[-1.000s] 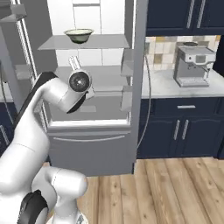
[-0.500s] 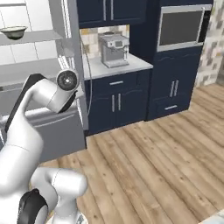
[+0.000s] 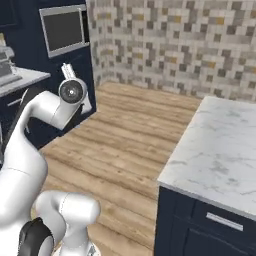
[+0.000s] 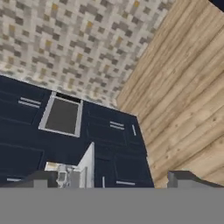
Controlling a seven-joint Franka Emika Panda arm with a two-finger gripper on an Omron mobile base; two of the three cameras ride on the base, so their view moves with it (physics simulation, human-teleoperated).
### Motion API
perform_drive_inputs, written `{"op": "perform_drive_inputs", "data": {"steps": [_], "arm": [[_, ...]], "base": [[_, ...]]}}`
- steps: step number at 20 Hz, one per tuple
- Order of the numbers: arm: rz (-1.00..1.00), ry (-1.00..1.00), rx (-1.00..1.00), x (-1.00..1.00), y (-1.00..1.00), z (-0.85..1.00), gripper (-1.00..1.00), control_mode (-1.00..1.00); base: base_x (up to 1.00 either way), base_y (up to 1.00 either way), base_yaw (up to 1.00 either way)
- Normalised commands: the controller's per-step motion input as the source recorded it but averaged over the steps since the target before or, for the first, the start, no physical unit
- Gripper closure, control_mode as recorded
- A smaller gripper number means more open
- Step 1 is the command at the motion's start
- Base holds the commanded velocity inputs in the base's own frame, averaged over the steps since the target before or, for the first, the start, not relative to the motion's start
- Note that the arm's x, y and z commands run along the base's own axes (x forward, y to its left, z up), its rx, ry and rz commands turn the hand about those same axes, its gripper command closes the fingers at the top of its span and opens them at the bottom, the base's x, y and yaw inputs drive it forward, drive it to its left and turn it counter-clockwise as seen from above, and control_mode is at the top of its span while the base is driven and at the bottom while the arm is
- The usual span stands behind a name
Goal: Move the mug from next to the sink to the open cabinet. Then, move the bowl with the pear to the fridge to clear the area for faucet cleaning.
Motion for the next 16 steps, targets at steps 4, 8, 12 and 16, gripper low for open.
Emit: {"op": "perform_drive_inputs", "data": {"steps": [4,8,12,16], "arm": [[0.0,0.0,0.0,0.0,0.0,0.0,-1.0,1.0],[0.0,0.0,0.0,0.0,0.0,0.0,-1.0,1.0],[0.0,0.0,0.0,0.0,0.0,0.0,-1.0,1.0],[0.0,0.0,0.0,0.0,0.0,0.0,-1.0,1.0]], "base": [[-0.26,-0.47,-0.83],[-0.09,-1.0,-0.15],[-0.25,-1.0,-0.19],[-0.41,-1.0,-0.27]]}}
